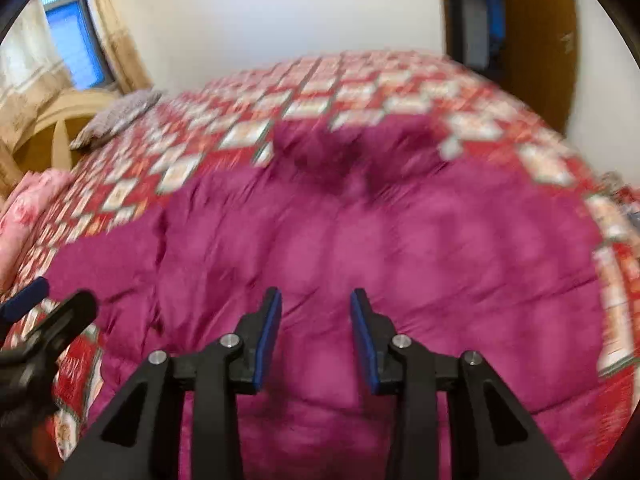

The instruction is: Fold large clothes

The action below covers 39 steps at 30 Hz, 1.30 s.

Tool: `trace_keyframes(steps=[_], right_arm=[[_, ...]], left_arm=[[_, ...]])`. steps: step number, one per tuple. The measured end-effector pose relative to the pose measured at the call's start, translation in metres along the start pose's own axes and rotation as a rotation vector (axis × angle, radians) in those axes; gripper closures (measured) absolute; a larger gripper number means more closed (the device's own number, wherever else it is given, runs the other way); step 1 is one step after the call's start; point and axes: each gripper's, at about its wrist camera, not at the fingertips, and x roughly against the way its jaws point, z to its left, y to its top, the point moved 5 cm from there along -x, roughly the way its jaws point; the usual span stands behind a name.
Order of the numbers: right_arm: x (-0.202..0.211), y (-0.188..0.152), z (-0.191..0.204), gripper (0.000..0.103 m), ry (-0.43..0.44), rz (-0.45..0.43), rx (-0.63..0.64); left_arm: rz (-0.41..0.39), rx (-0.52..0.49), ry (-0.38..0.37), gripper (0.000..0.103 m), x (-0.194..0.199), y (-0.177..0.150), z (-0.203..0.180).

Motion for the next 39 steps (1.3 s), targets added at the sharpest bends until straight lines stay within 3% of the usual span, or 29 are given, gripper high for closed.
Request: trace_keyframes(steps=[3, 8, 14, 23, 27, 30, 33, 35, 39], right_arm=[[0.025, 0.015, -0.048, 0.064, -0.121, -0.078, -0.031], [0.022, 0.011, -0.109, 0.064, -0.270, -0.053, -0.029], [-0.013, -0.021, -0.142, 0.064, -0.283, 0.032, -0.096], [-0.015, -0.031, -0.142, 0.062, -0.290, 0.004, -0.077], [-0.014, -0.033, -0.143, 0.058, -0.278, -0.009, -0.080], [-0.014, -0.033, -0.141, 0.052, -0.274, -0.015, -0.079], [-0.015, -0.033, -0.139, 0.046, -0.276, -0.015, -0.070], [-0.015, -0.033, -0.137, 0.045, -0.279, -0.015, -0.064], [-0.015, -0.033, -0.137, 0.045, -0.280, -0.016, -0.066]], left_arm=[[0.005, -0.023, 0.018, 0.001, -0.021, 0.010, -0.021], [0.033, -0.126, 0.094, 0.001, -0.060, 0.008, -0.048], [0.088, -0.115, 0.138, 0.001, -0.098, -0.008, -0.044], [0.110, -0.098, 0.117, 0.001, -0.117, -0.018, -0.044], [0.119, -0.051, 0.062, 0.001, -0.113, -0.016, -0.036], [0.078, 0.024, 0.029, 0.001, -0.089, -0.008, -0.016], [0.003, 0.142, 0.015, 0.001, -0.053, 0.002, 0.030], [-0.026, 0.201, 0.068, 0.001, -0.038, 0.005, 0.070], [-0.042, 0.353, 0.306, 0.001, -0.024, 0.003, 0.179]])
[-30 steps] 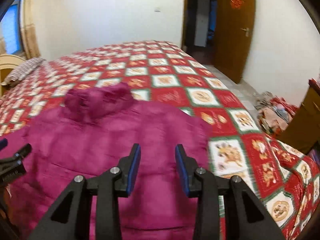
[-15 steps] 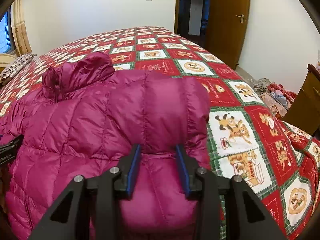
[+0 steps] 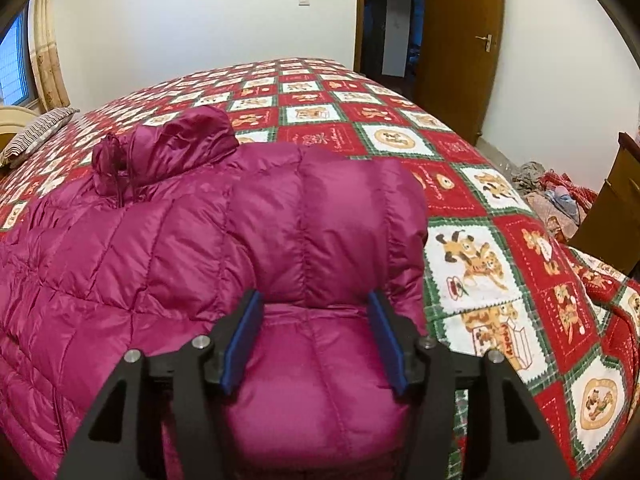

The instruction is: Fold large clothes

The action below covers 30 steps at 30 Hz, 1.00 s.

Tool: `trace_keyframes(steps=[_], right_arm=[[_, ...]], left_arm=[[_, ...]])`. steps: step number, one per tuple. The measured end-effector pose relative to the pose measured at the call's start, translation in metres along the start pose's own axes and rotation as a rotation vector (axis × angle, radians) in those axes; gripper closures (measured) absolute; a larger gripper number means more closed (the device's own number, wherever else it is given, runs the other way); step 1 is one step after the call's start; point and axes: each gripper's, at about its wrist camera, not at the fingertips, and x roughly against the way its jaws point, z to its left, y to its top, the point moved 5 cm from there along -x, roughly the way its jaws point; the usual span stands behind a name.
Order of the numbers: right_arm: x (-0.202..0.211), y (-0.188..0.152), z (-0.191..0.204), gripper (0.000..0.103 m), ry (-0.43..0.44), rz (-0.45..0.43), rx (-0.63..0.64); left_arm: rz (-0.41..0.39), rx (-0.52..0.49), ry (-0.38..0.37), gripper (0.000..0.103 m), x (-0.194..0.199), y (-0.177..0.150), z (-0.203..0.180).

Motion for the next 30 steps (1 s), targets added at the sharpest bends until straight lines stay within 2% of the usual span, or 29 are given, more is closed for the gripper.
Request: trace_keyframes(steps=[2, 4, 6, 9, 11, 15, 17, 18, 19, 21, 23, 24, 25, 26, 30], right_arm=[[0.000, 0.000, 0.000, 0.045, -0.005, 0.001, 0.004], [0.000, 0.000, 0.002, 0.044, -0.010, 0.002, 0.009], [0.000, 0.000, 0.003, 0.044, -0.013, 0.002, 0.012], [0.000, -0.001, 0.003, 0.044, -0.018, 0.004, 0.016], [0.000, -0.001, 0.003, 0.044, -0.023, 0.005, 0.019], [-0.001, -0.001, 0.004, 0.044, -0.032, 0.005, 0.026], [-0.001, -0.001, 0.004, 0.043, -0.031, 0.006, 0.026], [-0.001, -0.001, 0.004, 0.043, -0.030, 0.005, 0.025], [-0.001, -0.001, 0.004, 0.043, -0.030, 0.005, 0.025], [-0.001, -0.001, 0.004, 0.043, -0.029, 0.005, 0.025], [-0.001, -0.001, 0.004, 0.043, -0.030, 0.005, 0.025], [-0.001, -0.001, 0.004, 0.043, -0.029, 0.005, 0.024], [-0.001, -0.001, 0.004, 0.043, -0.029, 0.005, 0.024], [-0.001, -0.001, 0.005, 0.043, -0.029, 0.005, 0.023], [-0.001, -0.001, 0.004, 0.043, -0.022, 0.004, 0.017]], left_arm=[[0.028, 0.098, 0.106, 0.001, -0.020, 0.011, 0.046], [0.055, 0.174, 0.164, 0.001, -0.038, 0.015, 0.077], [0.111, 0.244, 0.175, 0.001, -0.059, 0.013, 0.098], [0.202, 0.311, 0.150, 0.001, -0.091, 0.004, 0.107], [0.215, 0.302, 0.165, 0.001, -0.101, -0.002, 0.105], [0.174, 0.189, 0.251, 0.004, -0.105, -0.012, 0.090], [0.160, 0.186, 0.257, 0.019, -0.101, -0.012, 0.092], [0.146, 0.188, 0.236, 0.042, -0.099, -0.009, 0.093], [0.137, 0.188, 0.231, 0.055, -0.098, -0.008, 0.095], [0.124, 0.192, 0.193, 0.068, -0.097, -0.005, 0.094], [0.117, 0.187, 0.184, 0.072, -0.096, -0.004, 0.094], [0.113, 0.185, 0.168, 0.085, -0.096, -0.003, 0.091], [0.113, 0.190, 0.138, 0.090, -0.094, -0.002, 0.088], [0.110, 0.196, 0.126, 0.090, -0.091, 0.000, 0.087], [0.008, 0.171, 0.083, 0.091, -0.058, 0.019, 0.065]])
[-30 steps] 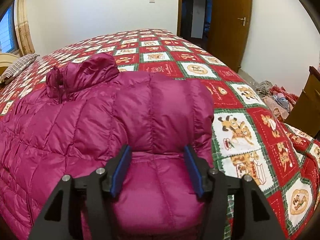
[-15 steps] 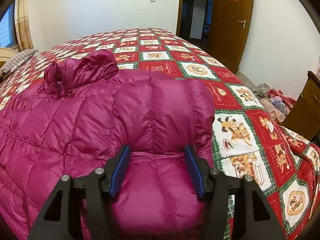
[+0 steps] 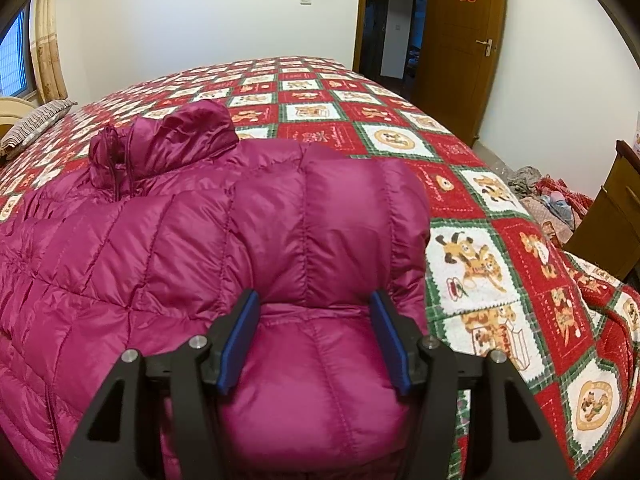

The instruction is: Fold large clothes

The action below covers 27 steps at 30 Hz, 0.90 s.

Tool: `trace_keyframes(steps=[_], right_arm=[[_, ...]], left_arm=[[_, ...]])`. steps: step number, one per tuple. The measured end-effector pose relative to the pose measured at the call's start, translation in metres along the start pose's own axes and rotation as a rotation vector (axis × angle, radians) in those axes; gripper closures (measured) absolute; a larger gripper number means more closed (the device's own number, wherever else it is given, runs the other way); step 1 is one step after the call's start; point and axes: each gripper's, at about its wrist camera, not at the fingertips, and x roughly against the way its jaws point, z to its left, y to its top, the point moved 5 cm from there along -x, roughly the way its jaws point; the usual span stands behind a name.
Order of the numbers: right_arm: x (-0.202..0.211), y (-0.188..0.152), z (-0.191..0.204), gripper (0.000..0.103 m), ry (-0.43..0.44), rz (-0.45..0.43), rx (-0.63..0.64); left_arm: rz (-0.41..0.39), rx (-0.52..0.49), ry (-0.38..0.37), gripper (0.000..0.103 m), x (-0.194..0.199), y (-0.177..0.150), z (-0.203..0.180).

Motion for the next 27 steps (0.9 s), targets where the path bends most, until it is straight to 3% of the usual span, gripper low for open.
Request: trace_keyframes(steps=[8, 14, 20, 27], right_arm=[[0.000, 0.000, -0.003, 0.043, 0.015, -0.004, -0.019], [0.001, 0.000, -0.005, 0.043, 0.032, -0.008, -0.036], [0.001, -0.001, -0.008, 0.042, 0.058, -0.013, -0.067], [0.002, -0.001, -0.014, 0.042, 0.097, -0.021, -0.116]], left_arm=[[-0.207, -0.197, -0.209, 0.091, 0.104, 0.017, -0.104], [-0.269, -0.377, -0.443, 0.091, 0.180, -0.020, -0.201], [-0.237, -0.575, -0.623, 0.091, 0.225, -0.100, -0.288], [-0.126, -0.732, -0.683, 0.091, 0.219, -0.191, -0.344]])
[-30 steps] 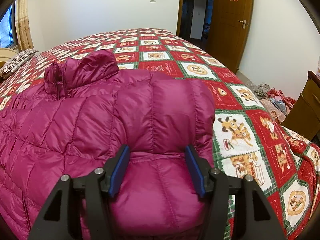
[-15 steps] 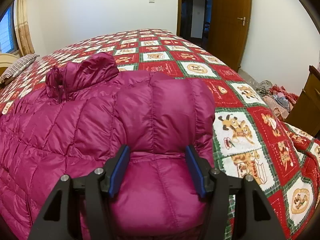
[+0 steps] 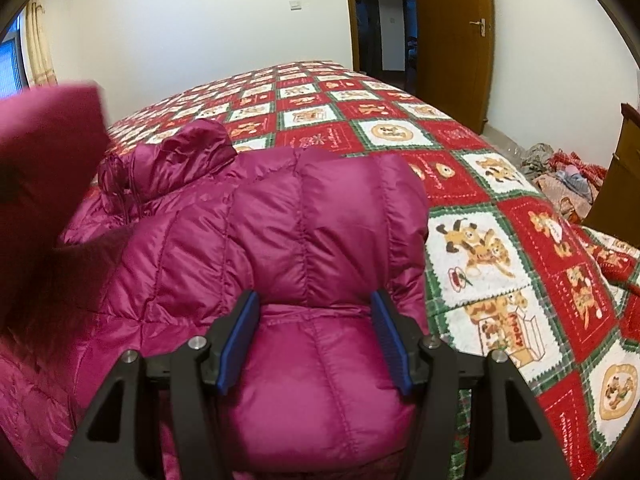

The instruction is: Fold large clothes

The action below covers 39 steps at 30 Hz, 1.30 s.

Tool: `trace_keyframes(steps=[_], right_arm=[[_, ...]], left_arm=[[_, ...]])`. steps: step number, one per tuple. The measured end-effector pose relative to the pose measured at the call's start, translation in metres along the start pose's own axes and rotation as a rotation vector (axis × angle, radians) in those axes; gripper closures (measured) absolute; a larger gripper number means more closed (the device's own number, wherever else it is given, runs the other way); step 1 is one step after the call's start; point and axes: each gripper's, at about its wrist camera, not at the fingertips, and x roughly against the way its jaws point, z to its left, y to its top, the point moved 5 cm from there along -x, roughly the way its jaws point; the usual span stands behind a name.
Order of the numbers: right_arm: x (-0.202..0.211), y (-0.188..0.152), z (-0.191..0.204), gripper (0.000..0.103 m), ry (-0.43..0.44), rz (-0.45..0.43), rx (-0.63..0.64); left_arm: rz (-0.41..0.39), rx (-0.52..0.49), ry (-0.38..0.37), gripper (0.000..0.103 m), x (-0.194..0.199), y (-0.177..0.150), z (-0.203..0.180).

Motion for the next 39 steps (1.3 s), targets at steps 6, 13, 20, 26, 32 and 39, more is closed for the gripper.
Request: trace_keyframes(steps=[6, 13, 20, 26, 32, 39], right_arm=[[0.000, 0.001, -0.003, 0.041, 0.018, -0.002, -0.018], [0.000, 0.000, -0.004, 0.041, 0.026, -0.003, -0.026], [0.000, 0.000, -0.002, 0.038, 0.022, -0.001, -0.017], [0.002, 0.002, 0.001, 0.032, 0.014, 0.009, 0.004], [0.002, 0.001, 0.010, 0.030, -0.044, 0.034, 0.060], [0.041, 0.013, 0.013, 0.025, 0.049, -0.024, -0.061]], left_arm=[[0.183, -0.015, -0.011, 0.086, -0.044, -0.044, -0.018], [0.246, -0.020, 0.028, 0.041, -0.031, -0.053, -0.020], [0.181, -0.034, 0.130, 0.027, 0.013, -0.042, 0.005], [0.115, -0.032, 0.264, 0.026, 0.045, -0.030, 0.045], [0.081, 0.031, 0.258, 0.025, 0.065, -0.022, 0.073], [0.067, 0.047, 0.284, 0.024, 0.072, -0.021, 0.090]])
